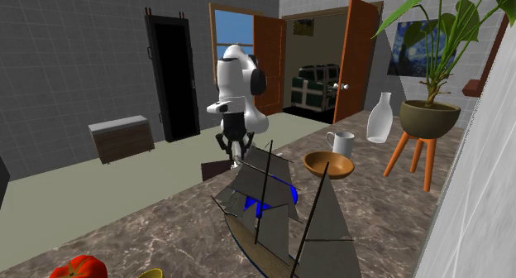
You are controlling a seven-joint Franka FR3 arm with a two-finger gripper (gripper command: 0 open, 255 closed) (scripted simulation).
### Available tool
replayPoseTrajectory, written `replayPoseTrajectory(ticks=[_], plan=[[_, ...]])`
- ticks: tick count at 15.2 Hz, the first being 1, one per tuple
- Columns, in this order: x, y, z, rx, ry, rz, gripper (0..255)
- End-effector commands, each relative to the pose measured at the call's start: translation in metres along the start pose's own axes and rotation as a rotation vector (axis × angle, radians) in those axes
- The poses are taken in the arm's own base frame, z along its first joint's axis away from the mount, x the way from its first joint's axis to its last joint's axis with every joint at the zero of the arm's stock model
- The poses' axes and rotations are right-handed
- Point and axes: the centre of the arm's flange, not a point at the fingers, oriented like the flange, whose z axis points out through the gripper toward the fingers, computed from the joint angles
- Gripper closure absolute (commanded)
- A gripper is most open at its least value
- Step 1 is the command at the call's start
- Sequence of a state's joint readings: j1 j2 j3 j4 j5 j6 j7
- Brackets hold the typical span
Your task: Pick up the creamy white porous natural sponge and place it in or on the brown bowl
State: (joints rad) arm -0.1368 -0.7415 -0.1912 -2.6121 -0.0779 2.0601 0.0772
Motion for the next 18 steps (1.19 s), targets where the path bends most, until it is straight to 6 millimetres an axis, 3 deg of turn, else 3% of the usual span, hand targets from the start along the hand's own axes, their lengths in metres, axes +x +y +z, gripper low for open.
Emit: replayPoseTrajectory(ticks=[1,16,18], plan=[[0.001,-0.001,-0.011,0.0,0.0,0.0,255],[0.015,-0.007,-0.088,0.0,0.0,0.0,255],[0.014,-0.033,-0.089,0.0,0.0,0.0,255]])
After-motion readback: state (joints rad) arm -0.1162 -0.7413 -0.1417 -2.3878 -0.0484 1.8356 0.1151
